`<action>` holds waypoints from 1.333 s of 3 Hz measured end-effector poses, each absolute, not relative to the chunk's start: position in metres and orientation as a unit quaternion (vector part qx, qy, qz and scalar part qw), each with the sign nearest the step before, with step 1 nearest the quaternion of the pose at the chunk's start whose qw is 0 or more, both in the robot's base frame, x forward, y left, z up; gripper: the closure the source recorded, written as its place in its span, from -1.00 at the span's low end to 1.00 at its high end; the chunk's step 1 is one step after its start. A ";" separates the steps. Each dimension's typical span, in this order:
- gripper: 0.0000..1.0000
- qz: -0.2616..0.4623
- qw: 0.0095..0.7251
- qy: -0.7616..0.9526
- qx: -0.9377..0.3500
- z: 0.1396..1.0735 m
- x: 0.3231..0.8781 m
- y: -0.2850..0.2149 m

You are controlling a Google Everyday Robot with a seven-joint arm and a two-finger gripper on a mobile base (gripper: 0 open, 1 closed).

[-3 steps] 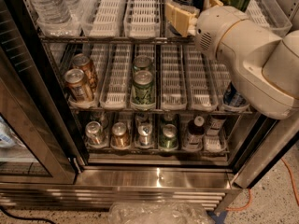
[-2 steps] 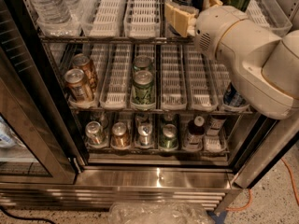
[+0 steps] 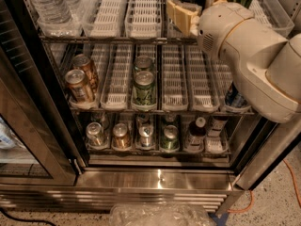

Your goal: Pick pepsi can from top shelf of fridge

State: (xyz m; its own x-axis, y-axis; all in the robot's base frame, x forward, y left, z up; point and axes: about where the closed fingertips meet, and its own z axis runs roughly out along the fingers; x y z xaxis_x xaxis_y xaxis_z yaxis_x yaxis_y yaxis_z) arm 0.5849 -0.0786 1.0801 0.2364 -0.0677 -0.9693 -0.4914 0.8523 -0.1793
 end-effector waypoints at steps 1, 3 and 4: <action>1.00 0.134 0.760 0.591 -0.237 1.086 0.577 -0.079; 1.00 0.136 0.772 0.571 -0.243 1.095 0.557 -0.082; 1.00 0.134 0.781 0.559 -0.244 1.104 0.546 -0.084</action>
Offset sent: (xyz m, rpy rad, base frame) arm -0.0322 -0.0079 0.0073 -0.0092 -0.0661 0.0028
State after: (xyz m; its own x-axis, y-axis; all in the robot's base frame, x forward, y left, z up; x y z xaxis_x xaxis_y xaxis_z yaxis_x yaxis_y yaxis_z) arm 0.5465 -0.0843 1.1040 0.3404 -0.0638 -0.9381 -0.4817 0.8450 -0.2322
